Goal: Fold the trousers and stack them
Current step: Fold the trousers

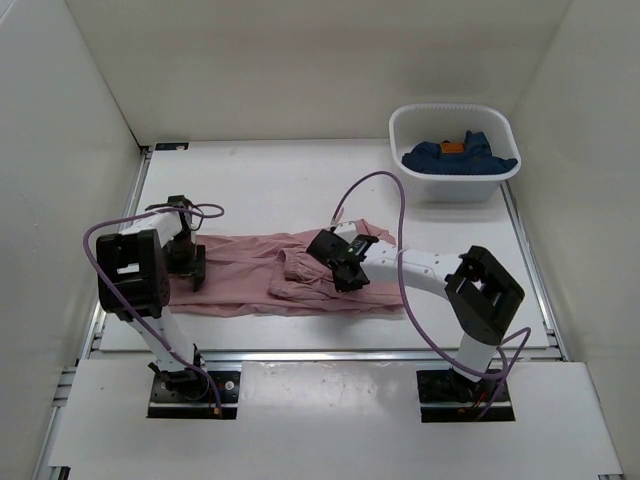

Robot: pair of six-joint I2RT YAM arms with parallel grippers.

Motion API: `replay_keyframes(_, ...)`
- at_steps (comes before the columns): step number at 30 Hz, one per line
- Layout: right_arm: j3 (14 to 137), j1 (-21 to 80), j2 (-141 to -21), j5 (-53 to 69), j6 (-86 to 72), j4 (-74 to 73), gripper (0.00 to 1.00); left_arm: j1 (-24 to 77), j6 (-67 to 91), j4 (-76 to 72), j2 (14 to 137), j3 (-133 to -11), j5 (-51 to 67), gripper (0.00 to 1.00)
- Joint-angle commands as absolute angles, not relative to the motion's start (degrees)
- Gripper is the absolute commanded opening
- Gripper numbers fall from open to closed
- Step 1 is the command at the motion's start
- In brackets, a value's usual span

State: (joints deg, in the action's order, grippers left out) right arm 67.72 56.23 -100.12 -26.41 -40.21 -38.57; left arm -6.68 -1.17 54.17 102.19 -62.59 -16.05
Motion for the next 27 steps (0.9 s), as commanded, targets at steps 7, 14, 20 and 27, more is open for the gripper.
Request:
replay_keyframes(7, 80.4, 54.9, -91.5, -35.9, -40.6, -46.5, 0.82, -6.9, 0.0, 51.2, 97.6, -61.9, -14.9, 0.88)
replay_keyframes(14, 60.7, 39.8, -75.6, -20.1, -48.3, -42.2, 0.98, -8.0, 0.0, 54.5, 95.7, -65.3, -12.7, 0.88)
replay_keyframes(20, 39.0, 28.8, -71.6, 2.6, -48.2, -19.8, 0.98, -8.5, 0.0, 57.7, 93.9, -70.0, -12.0, 0.91)
replay_keyframes(27, 30.9, 23.0, -73.2, 9.1, -49.9, -10.8, 0.63, -11.5, 0.0, 59.1, 93.4, -67.3, -12.0, 0.94)
